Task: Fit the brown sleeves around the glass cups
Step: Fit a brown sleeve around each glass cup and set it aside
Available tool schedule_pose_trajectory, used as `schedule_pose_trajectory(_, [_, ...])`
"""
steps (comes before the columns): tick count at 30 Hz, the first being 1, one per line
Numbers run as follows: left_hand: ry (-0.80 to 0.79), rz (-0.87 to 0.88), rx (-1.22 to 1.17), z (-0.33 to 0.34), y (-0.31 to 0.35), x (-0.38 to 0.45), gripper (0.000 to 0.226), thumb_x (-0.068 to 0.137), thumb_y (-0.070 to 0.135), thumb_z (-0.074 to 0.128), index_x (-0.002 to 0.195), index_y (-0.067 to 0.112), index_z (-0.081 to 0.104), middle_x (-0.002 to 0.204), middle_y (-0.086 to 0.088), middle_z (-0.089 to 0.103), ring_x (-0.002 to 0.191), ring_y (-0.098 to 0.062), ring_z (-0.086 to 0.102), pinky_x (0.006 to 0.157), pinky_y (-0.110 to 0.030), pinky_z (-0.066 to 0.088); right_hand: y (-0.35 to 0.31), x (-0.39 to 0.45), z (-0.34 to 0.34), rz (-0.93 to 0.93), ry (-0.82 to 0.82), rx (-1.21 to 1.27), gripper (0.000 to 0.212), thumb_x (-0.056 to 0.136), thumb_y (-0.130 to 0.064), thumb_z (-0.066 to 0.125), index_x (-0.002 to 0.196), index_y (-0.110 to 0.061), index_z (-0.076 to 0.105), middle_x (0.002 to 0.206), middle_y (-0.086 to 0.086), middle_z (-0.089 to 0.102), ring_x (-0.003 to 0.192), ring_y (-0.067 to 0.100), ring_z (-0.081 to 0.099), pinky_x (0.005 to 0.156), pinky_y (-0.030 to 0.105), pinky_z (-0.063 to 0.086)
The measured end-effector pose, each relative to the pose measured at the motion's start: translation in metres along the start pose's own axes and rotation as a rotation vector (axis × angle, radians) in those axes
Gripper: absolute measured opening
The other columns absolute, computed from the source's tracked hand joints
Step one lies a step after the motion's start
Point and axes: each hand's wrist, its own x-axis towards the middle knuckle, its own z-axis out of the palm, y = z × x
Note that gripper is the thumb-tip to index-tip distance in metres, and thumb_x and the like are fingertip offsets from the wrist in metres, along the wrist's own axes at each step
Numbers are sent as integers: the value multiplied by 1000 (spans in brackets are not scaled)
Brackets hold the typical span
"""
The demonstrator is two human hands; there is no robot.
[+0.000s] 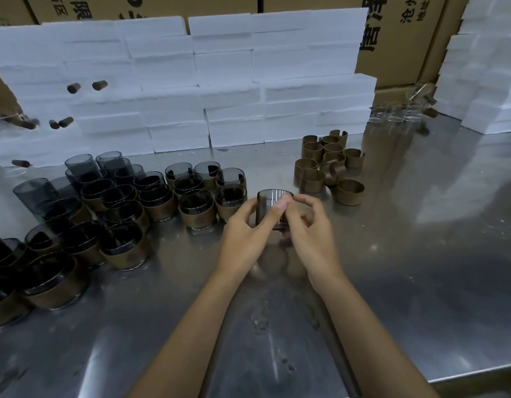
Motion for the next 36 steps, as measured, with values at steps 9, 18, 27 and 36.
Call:
schedule_pose_trajectory(9, [-181, -70, -180, -12, 5, -1, 38, 86, 50, 64, 110, 23, 77, 105, -5, 74, 89, 0, 71, 72, -12, 53, 0, -1, 3, 0, -144, -89, 78, 78, -89, 40, 114, -29, 74, 102, -8, 78, 98, 6, 73, 98, 42, 57])
schedule_pose_trajectory(18, [61, -88, -354, -19, -8, 8, 39, 80, 38, 70, 108, 11, 69, 103, -10, 77, 101, -25, 71, 84, -34, 58, 5, -1, 0, -137, -13, -40, 27, 108, -38, 45, 104, -28, 70, 94, -2, 75, 92, 19, 70, 89, 54, 58])
schedule_pose_trajectory(27, [-99, -170, -285, -15, 1, 8, 59, 88, 67, 59, 108, 16, 81, 109, -8, 79, 107, -22, 74, 91, -35, 61, -3, -8, 2, -85, -152, -22, 62, 73, -73, 65, 119, -31, 64, 107, -8, 74, 101, 5, 69, 81, 12, 51])
schedule_pose_trajectory(36, [-133, -166, -151, -11, 2, 8, 58, 91, 63, 52, 113, 16, 78, 104, -8, 79, 101, -26, 76, 86, -32, 61, 0, -5, -1, -92, -134, -81, 65, 91, -76, 33, 119, -28, 67, 110, -10, 75, 106, 0, 68, 98, 30, 52])
